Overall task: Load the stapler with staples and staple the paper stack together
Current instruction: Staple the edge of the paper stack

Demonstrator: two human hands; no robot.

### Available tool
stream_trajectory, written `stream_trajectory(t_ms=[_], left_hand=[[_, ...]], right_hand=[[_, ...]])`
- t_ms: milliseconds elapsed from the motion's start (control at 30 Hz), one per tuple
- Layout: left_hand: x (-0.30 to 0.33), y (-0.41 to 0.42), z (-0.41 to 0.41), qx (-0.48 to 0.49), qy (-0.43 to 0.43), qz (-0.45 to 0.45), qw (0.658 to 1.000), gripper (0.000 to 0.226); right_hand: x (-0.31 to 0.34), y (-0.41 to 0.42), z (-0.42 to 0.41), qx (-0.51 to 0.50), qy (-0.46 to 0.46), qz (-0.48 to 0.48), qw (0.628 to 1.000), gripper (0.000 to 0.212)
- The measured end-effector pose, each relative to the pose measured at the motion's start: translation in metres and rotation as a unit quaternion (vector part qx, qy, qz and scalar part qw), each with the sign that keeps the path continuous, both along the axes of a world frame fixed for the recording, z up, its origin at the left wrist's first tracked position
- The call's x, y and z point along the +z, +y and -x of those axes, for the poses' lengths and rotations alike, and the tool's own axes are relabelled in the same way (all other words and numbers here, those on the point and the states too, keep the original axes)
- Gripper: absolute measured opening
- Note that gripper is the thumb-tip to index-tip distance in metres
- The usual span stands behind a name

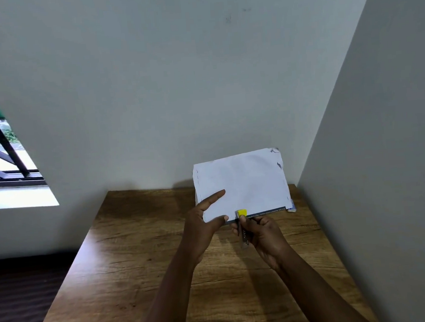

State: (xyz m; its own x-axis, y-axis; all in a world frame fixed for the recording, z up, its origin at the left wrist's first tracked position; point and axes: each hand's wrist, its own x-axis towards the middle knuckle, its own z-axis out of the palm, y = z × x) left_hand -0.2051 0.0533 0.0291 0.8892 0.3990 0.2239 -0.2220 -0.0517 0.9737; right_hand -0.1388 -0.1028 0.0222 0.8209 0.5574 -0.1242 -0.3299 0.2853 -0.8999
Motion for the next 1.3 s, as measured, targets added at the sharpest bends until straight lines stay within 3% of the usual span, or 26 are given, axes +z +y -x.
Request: stream_trajectory(t_ms=[133,333,467,533,633,800,933,1000,1067,1133,1200,1300], left_hand=[[0.0,0.0,-0.001,-0.004,0.002,-0.003,1.0,0.057],[0.0,0.004,-0.002,-0.005,-0.004,0.011,1.0,0.058],[0.002,0.007,-0.002,0.001,-0.001,0.027,1.0,0.058],[0.002,0.007,-0.002,0.008,0.002,0.043,0.999,0.058],[0.001,0.01,-0.002,0.002,0.003,0.081,0.997,0.056],[0.003,0.016,0.001,-0.05,0.042,0.108,0.992,0.05],[0.009,0.02,0.002,-0.131,0.102,0.161,0.973,0.05],[0.012,0.025,0.005,-0.199,0.112,0.178,0.957,0.058],[0.015,0.029,0.009,-0.228,0.122,0.14,0.956,0.058],[0.018,0.03,0.009,-0.203,0.121,0.098,0.967,0.04],[0.021,0.028,0.007,-0.146,0.114,0.116,0.976,0.025],[0.022,0.026,0.002,-0.087,0.105,0.14,0.981,0.025]], right_hand=[[0.0,0.0,0.001,-0.027,-0.034,0.023,0.999,0.031],[0.003,-0.008,-0.008,0.038,-0.013,0.005,0.999,0.035],[-0.003,-0.025,-0.019,0.001,0.015,-0.029,0.999,0.022],[-0.004,-0.035,-0.026,-0.064,-0.051,0.062,0.995,0.014],[-0.003,-0.051,-0.039,-0.181,-0.197,0.228,0.936,0.032],[0.017,-0.067,-0.046,-0.132,-0.317,0.209,0.915,0.047],[0.033,-0.065,-0.048,-0.145,-0.421,0.221,0.868,0.03],[0.038,-0.068,-0.047,-0.128,-0.381,0.198,0.894,0.017],[0.042,-0.071,-0.047,-0.12,-0.325,0.183,0.92,0.009],[0.047,-0.069,-0.047,-0.135,-0.309,0.182,0.924,0.014],[0.051,-0.066,-0.046,-0.146,-0.302,0.167,0.927,0.017],[0.054,-0.062,-0.047,-0.14,-0.288,0.171,0.932,0.016]])
